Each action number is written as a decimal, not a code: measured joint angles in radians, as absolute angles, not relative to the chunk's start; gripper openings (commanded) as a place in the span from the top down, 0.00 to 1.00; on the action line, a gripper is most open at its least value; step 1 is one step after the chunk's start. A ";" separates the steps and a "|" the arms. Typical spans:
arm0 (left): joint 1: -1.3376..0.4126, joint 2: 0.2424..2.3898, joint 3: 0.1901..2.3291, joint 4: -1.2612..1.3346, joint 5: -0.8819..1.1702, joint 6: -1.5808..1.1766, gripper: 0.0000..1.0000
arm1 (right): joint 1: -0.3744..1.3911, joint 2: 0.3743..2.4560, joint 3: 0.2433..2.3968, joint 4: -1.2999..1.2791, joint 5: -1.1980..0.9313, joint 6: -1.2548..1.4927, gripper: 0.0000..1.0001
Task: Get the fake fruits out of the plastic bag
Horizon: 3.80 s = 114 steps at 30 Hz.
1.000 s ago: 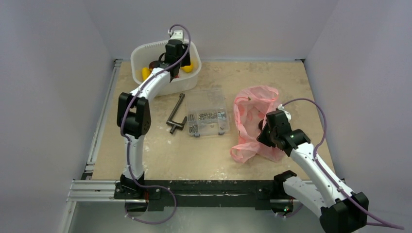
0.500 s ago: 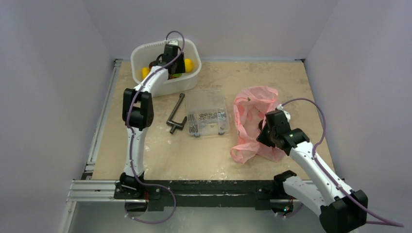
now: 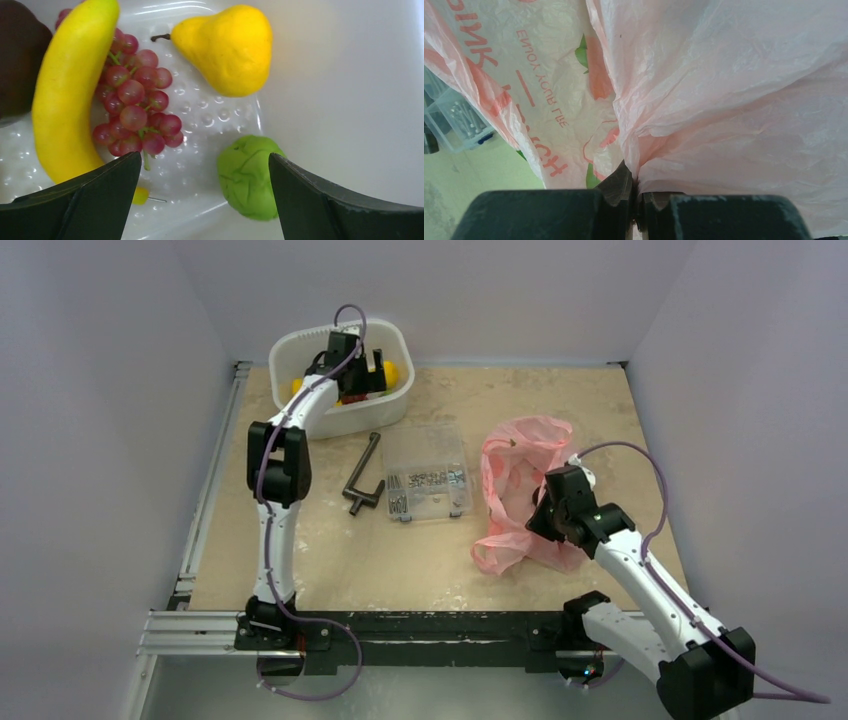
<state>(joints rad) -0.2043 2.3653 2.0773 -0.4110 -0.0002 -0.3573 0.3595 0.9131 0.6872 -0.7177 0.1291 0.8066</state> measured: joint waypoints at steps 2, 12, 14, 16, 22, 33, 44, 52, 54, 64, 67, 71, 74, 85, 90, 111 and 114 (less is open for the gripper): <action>-0.204 2.352 2.068 -0.413 0.033 -0.361 0.00 | 0.360 0.918 0.687 -0.723 0.128 0.807 0.73; -0.256 1.966 1.727 -0.296 0.252 -0.516 0.03 | 0.360 0.902 0.760 -0.888 0.104 0.791 0.03; -0.313 1.899 1.674 -0.258 0.287 -0.544 0.04 | 0.360 0.908 0.818 -0.952 0.123 0.796 0.01; -0.380 1.860 1.631 -0.221 0.324 -0.571 0.04 | 0.360 0.925 0.884 -1.013 0.155 0.806 0.01; -0.587 1.855 1.533 -0.155 0.439 -0.655 0.06 | 0.360 1.018 1.056 -1.131 0.273 0.803 0.01; -0.682 1.846 1.403 -0.175 0.381 -0.659 0.15 | 0.359 1.319 1.263 -1.052 0.401 0.558 0.01; -0.730 2.025 1.460 -0.129 0.405 -0.682 0.57 | 0.359 1.636 1.302 -1.008 0.627 0.471 0.60; -0.731 2.095 1.621 -0.158 0.436 -0.680 1.00 | 0.359 1.691 1.386 -0.970 0.697 0.444 1.00; -0.731 2.096 1.660 -0.160 0.436 -0.669 1.00 | 0.359 1.691 1.409 -0.940 0.715 0.422 1.00; -0.731 1.964 1.559 -0.043 0.411 -0.704 1.00 | 0.359 1.571 1.471 -0.669 0.749 0.242 0.96; -0.731 1.959 1.500 0.007 0.413 -0.744 1.00 | 0.359 1.510 1.400 -0.636 0.750 0.250 0.81; -0.731 1.974 1.415 0.046 0.417 -0.791 1.00 | 0.359 1.496 1.286 -0.653 0.748 0.307 0.36; -0.731 1.995 1.390 0.048 0.416 -0.805 1.00 | 0.359 1.512 1.238 -0.715 0.735 0.364 0.21; -0.735 2.004 1.377 0.074 0.409 -0.814 0.76 | 0.362 1.397 1.045 -0.791 0.574 0.642 0.21; -0.736 1.969 1.367 0.013 0.379 -0.747 0.49 | 0.358 1.300 0.891 -0.765 0.593 0.791 0.93; -0.937 1.954 1.466 0.009 0.384 -0.542 0.49 | 0.352 1.111 0.822 -0.731 0.487 0.773 1.00; -0.936 1.968 1.475 -0.014 0.348 -0.533 0.50 | 0.352 1.125 0.822 -0.761 0.485 0.802 1.00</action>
